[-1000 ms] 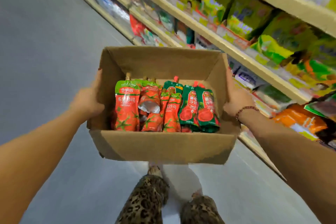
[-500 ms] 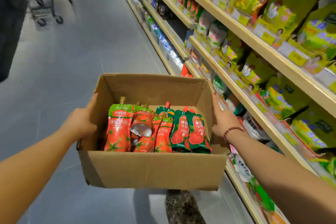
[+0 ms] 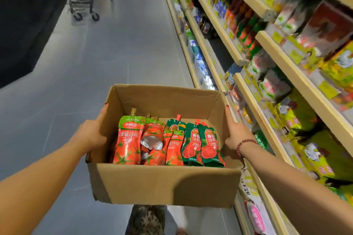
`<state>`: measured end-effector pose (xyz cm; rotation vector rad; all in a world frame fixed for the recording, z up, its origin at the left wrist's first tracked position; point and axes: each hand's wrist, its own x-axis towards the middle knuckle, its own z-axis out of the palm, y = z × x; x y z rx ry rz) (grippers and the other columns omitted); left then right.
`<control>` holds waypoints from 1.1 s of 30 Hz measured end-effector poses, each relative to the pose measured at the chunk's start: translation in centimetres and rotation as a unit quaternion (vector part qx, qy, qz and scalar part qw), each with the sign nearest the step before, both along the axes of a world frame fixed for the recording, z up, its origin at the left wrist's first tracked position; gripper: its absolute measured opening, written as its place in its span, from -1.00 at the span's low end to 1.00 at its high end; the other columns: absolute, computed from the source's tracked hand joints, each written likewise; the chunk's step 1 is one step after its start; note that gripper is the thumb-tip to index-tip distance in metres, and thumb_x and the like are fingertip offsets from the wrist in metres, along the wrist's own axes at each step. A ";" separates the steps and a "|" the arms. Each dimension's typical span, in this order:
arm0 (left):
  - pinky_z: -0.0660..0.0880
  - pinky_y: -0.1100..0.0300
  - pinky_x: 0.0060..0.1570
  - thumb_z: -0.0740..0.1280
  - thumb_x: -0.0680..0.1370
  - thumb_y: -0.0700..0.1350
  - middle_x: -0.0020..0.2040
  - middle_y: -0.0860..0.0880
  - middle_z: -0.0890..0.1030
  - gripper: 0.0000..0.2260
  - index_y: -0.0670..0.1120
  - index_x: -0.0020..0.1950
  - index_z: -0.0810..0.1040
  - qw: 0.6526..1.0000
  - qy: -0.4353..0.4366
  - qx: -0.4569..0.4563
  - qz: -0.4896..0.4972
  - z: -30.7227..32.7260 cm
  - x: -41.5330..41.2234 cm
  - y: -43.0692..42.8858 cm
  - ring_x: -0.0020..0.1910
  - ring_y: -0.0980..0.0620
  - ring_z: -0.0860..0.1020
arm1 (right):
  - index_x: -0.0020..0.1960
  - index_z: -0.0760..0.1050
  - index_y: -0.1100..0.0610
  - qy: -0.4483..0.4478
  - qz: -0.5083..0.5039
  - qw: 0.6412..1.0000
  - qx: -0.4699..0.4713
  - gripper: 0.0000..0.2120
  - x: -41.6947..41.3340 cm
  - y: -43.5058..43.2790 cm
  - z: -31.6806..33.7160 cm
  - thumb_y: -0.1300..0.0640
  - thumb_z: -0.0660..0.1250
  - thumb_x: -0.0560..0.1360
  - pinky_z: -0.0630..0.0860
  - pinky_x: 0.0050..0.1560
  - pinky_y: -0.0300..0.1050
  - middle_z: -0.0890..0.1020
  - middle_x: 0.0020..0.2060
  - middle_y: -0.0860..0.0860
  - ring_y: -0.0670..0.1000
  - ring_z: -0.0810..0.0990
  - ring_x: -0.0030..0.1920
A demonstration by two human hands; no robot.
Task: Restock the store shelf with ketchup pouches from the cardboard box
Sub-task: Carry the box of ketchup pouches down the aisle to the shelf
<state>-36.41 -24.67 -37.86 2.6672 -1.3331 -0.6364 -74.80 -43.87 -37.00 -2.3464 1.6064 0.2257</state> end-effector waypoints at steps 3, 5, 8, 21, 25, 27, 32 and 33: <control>0.46 0.15 -0.38 0.32 0.41 -0.25 -0.26 -0.08 0.48 0.01 0.35 0.38 -0.42 1.000 0.017 0.012 -0.004 -1.4 3.5 -4.3 -0.34 -0.04 0.51 | 0.50 -0.34 0.00 0.030 -0.011 0.999 0.001 0.01 3.6 -4.0 -0.6 0.21 0.34 0.36 0.23 -0.54 -0.20 0.38 -0.44 0.01 0.02 0.38 -0.48; 0.50 0.12 -0.30 0.32 0.43 -0.25 -0.21 -0.09 0.48 -0.01 0.33 0.40 -0.40 1.000 0.022 0.019 -0.008 -1.8 5.9 -7.5 -0.31 -0.05 0.51 | 0.52 -0.07 0.13 0.048 -0.031 0.998 0.028 -0.13 5.9 -6.6 -1.3 0.23 0.34 0.35 0.34 -0.46 -0.15 0.42 -0.39 0.05 0.07 0.45 -0.41; 0.55 0.07 -0.25 0.31 0.44 -0.25 -0.18 -0.13 0.50 -0.02 0.29 0.42 -0.40 0.999 0.017 0.034 -0.028 -1.6 9.3 -12.8 -0.27 -0.09 0.53 | 0.32 0.28 0.25 0.049 -0.093 0.991 0.088 -0.43 8.9 -10.4 -1.7 0.24 0.35 0.34 0.35 -0.46 -0.17 0.50 -0.28 0.11 0.06 0.48 -0.38; 0.52 0.08 -0.28 0.31 0.44 -0.28 -0.17 -0.10 0.47 -0.04 0.24 0.46 -0.35 0.998 0.021 0.040 -0.043 -2.5 20.9 -36.1 -0.28 -0.04 0.50 | 0.37 -0.57 -0.17 -0.005 -0.072 0.996 0.054 -0.01 20.6 -33.0 -3.8 0.06 0.25 0.44 0.22 -0.46 -0.22 0.42 -0.46 0.04 -0.02 0.42 -0.48; 0.46 0.16 -0.43 0.30 0.42 -0.28 -0.24 -0.06 0.45 -0.02 0.28 0.44 -0.37 0.997 0.024 0.041 -0.055 -2.6 24.9 -43.5 -0.32 -0.02 0.50 | 0.31 -0.62 -0.18 0.005 -0.071 0.995 0.070 0.03 24.0 -39.2 -3.4 0.14 0.27 0.43 0.34 -0.48 -0.16 0.45 -0.43 0.07 0.02 0.47 -0.45; 0.36 0.21 -0.51 0.30 0.42 -0.27 -0.28 -0.05 0.44 -0.02 0.30 0.43 -0.38 0.997 0.025 0.043 -0.067 -2.5 26.9 -47.4 -0.36 -0.01 0.49 | 0.39 -0.58 -0.10 0.022 -0.085 0.995 0.057 0.05 25.8 -41.8 -3.0 0.18 0.28 0.40 0.29 -0.52 -0.18 0.42 -0.46 0.05 0.02 0.45 -0.47; 0.30 0.22 -0.56 0.29 0.38 -0.26 -0.34 -0.07 0.45 0.00 0.31 0.41 -0.40 0.990 0.009 0.049 -0.135 -3.5 32.2 -57.1 -0.42 -0.01 0.47 | 0.39 -0.57 -0.11 0.028 -0.139 0.988 0.053 0.09 29.6 -46.7 -3.4 0.10 0.32 0.35 0.23 -0.54 -0.22 0.41 -0.50 0.00 -0.06 0.38 -0.54; 0.28 0.22 -0.56 0.29 0.38 -0.26 -0.35 -0.06 0.44 0.00 0.31 0.41 -0.40 0.987 0.006 0.048 -0.151 -3.8 33.1 -58.9 -0.43 -0.01 0.46 | 0.40 -0.57 -0.10 0.030 -0.151 0.987 0.051 0.09 30.3 -47.3 -3.6 0.09 0.31 0.34 0.29 -0.47 -0.20 0.42 -0.48 0.00 -0.07 0.36 -0.53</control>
